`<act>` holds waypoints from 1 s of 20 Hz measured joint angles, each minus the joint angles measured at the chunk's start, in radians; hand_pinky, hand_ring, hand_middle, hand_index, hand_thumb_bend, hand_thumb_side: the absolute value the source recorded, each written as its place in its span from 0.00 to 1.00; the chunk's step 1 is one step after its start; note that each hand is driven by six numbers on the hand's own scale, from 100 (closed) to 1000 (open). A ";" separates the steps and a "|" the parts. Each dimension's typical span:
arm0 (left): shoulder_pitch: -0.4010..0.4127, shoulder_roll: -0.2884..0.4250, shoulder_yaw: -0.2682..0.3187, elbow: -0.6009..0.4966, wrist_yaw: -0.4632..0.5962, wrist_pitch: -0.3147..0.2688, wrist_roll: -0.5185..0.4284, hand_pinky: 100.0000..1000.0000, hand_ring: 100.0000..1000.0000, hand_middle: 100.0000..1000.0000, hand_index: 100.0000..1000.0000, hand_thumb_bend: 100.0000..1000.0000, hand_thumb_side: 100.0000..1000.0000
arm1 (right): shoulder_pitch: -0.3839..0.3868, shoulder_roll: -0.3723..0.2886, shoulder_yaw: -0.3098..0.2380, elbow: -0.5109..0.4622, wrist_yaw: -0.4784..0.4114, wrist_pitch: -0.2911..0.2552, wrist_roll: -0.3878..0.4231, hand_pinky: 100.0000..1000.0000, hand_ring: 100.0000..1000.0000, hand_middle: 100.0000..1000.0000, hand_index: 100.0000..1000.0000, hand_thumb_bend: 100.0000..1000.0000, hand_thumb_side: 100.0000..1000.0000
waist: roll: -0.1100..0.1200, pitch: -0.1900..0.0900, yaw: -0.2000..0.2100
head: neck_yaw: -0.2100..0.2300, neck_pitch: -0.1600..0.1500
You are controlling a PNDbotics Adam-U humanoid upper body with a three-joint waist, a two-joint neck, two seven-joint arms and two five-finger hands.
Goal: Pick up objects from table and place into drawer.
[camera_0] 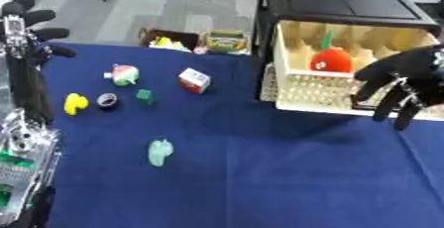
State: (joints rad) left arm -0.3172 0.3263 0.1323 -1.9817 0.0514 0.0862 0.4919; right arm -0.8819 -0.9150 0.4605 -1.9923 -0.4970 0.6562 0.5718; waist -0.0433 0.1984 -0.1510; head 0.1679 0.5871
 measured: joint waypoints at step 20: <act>-0.001 -0.020 0.000 0.000 0.001 0.000 -0.005 0.43 0.56 0.63 0.83 0.00 0.89 | 0.028 0.033 0.095 0.000 0.167 -0.012 0.012 0.71 0.79 0.86 0.89 0.00 1.00 | 0.005 0.005 0.031 | -0.023 -0.006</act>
State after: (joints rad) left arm -0.3182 0.3066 0.1324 -1.9817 0.0528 0.0860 0.4870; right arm -0.8540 -0.8823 0.5559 -1.9923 -0.3305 0.6441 0.5839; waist -0.0385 0.2035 -0.1197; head 0.1447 0.5808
